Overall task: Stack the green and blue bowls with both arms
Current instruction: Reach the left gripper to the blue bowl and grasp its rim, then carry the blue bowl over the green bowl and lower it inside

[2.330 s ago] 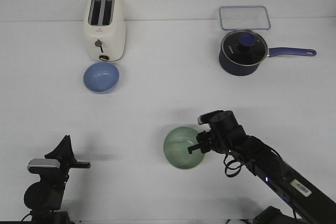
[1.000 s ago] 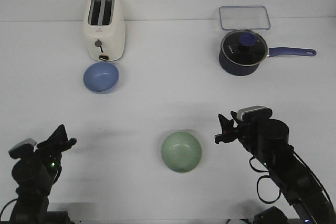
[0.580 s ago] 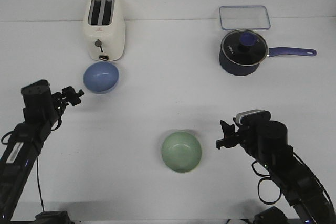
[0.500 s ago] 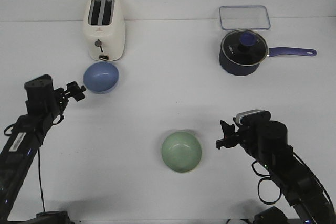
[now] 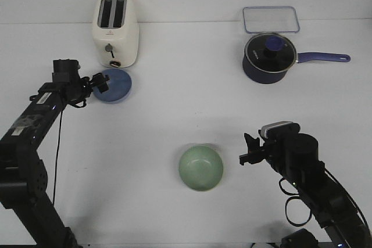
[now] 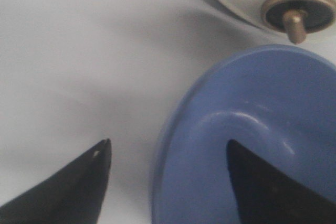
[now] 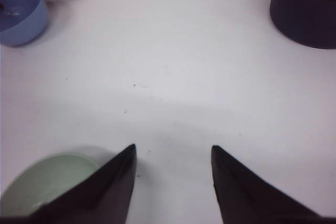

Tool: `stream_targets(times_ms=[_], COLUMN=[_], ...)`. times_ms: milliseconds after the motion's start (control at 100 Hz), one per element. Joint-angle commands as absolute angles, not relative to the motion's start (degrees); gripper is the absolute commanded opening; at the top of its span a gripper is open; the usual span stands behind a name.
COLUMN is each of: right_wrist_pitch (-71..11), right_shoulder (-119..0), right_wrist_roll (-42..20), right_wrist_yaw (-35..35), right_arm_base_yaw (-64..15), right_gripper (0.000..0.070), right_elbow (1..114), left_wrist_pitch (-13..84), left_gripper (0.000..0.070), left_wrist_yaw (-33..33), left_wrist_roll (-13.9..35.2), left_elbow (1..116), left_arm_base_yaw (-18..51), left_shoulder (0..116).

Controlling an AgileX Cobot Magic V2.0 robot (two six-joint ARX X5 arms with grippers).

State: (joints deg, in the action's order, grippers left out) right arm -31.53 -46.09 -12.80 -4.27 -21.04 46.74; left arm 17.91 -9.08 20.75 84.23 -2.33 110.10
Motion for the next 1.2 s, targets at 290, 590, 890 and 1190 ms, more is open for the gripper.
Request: stream_targets(times_ms=[290, 590, 890, 1190], right_wrist_pitch=[-31.70, -25.74, -25.17, -25.15], right_shoulder=[-47.03, -46.98, -46.98, -46.98], right_wrist_roll=[-12.19, -12.25, -12.23, -12.19], right_wrist_yaw=[0.71, -1.32, -6.22, -6.24], right_arm_base_yaw=[-17.39, -5.10, 0.08, 0.08], right_gripper=[0.0291, 0.0291, 0.0291, 0.0291], right_elbow=[47.13, 37.30, 34.81, 34.81], left_wrist_pitch=[22.44, 32.29, 32.97, 22.04], left_gripper=[0.0013, 0.0013, 0.0013, 0.0013], left_wrist_yaw=[-12.82, -15.35, -23.00, -21.23], left_wrist_roll=[17.19, 10.37, 9.91, 11.46], left_elbow=[85.67, 84.36, 77.45, 67.48], left_arm_base_yaw=[-1.76, 7.25, 25.17, 39.64], left_shoulder=[105.36, 91.00, 85.52, 86.41])
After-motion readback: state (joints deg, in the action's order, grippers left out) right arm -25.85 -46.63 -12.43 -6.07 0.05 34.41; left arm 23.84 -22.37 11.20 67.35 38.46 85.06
